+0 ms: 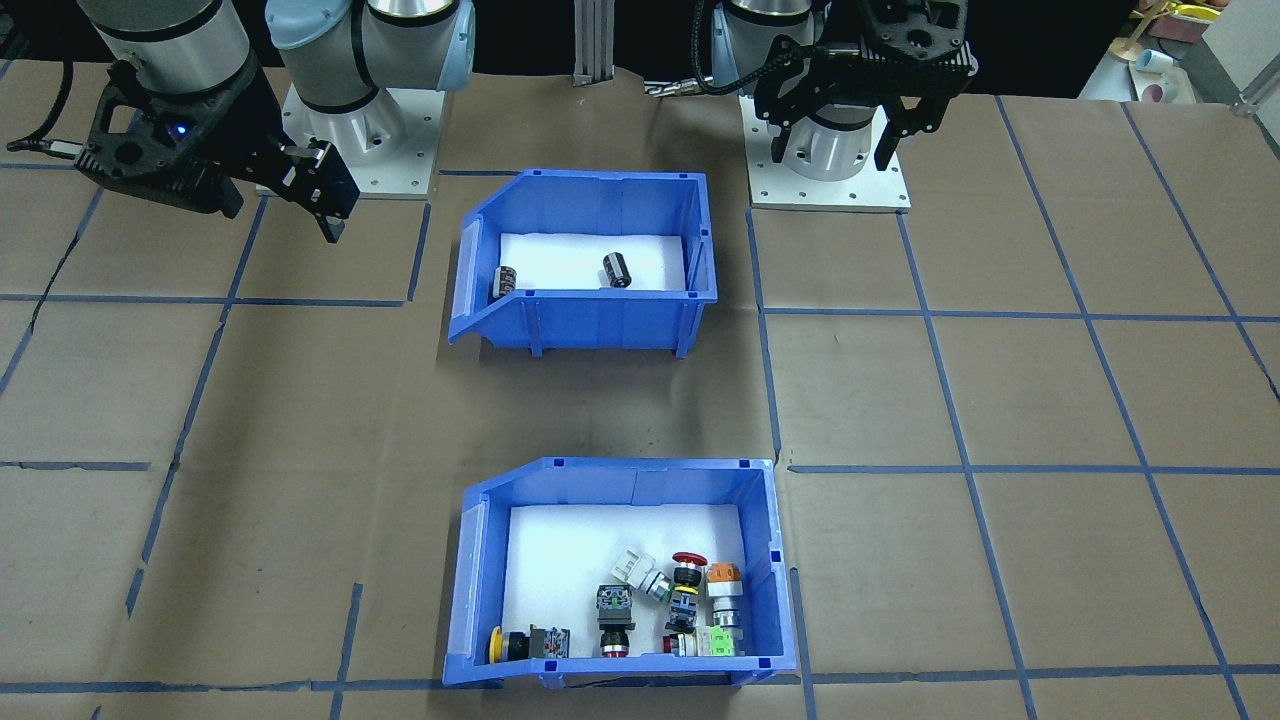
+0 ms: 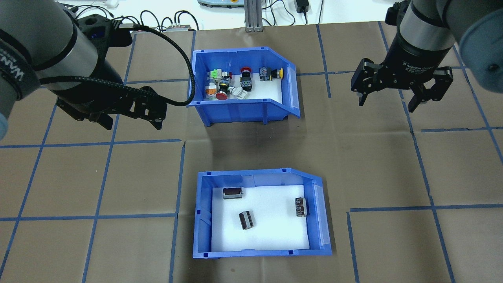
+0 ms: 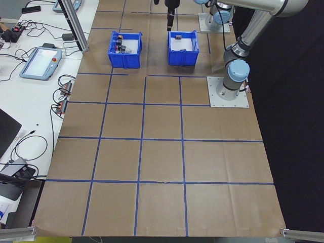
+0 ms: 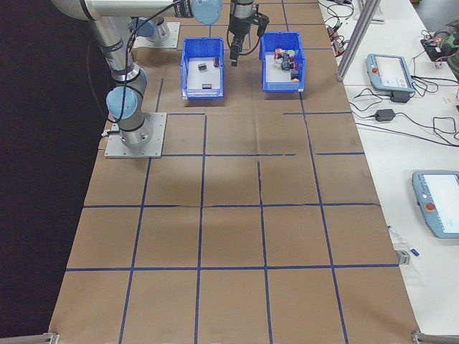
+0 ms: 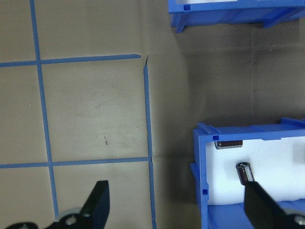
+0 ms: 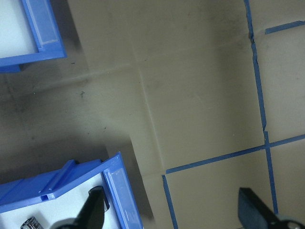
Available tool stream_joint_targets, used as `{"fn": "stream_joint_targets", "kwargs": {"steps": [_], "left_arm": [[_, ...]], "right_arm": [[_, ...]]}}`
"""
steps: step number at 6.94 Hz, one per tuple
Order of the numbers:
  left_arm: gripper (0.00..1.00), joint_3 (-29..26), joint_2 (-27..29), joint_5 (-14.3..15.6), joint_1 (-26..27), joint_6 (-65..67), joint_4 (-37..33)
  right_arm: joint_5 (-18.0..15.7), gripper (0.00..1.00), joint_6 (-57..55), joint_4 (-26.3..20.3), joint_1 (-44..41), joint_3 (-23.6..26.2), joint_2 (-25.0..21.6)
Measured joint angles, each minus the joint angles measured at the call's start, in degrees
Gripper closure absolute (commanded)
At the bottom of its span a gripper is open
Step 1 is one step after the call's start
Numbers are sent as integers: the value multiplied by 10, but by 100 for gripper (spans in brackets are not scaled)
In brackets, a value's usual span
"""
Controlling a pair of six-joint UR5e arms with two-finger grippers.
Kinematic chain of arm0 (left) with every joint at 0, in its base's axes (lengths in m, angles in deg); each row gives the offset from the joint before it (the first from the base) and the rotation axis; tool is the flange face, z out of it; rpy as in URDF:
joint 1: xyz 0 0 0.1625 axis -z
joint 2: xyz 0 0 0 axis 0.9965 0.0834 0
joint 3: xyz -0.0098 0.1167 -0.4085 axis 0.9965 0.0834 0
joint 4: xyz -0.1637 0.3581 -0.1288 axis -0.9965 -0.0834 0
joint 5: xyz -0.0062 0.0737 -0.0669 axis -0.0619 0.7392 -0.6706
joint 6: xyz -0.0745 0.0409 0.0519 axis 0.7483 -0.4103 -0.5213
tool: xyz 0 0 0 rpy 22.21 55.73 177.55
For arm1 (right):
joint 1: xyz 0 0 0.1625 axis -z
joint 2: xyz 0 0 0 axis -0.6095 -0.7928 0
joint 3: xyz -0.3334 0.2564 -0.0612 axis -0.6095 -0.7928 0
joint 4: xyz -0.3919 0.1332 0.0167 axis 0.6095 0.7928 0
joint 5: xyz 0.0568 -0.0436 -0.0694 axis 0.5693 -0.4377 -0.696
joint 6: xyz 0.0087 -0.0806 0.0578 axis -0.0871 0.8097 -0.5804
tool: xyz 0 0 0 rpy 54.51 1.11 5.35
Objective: Place battery box in front
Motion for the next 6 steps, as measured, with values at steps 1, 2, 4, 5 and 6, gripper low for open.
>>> {"fn": "stream_joint_targets", "kwargs": {"steps": [1, 2, 4, 5, 6], "left_arm": [[1, 0, 0, 0, 0, 0, 0], [1, 0, -1, 0, 0, 1, 0], [1, 0, -1, 0, 0, 1, -1], [1, 0, 1, -2, 1, 1, -2], [1, 0, 2, -2, 1, 1, -2]], "right_arm": [[0, 0, 0, 0, 0, 0, 0], [0, 0, 0, 0, 0, 1, 0], [0, 0, 3, 0, 0, 0, 2], [1, 0, 11, 0, -1, 0, 4], [1, 0, 32, 0, -1, 0, 5]]}}
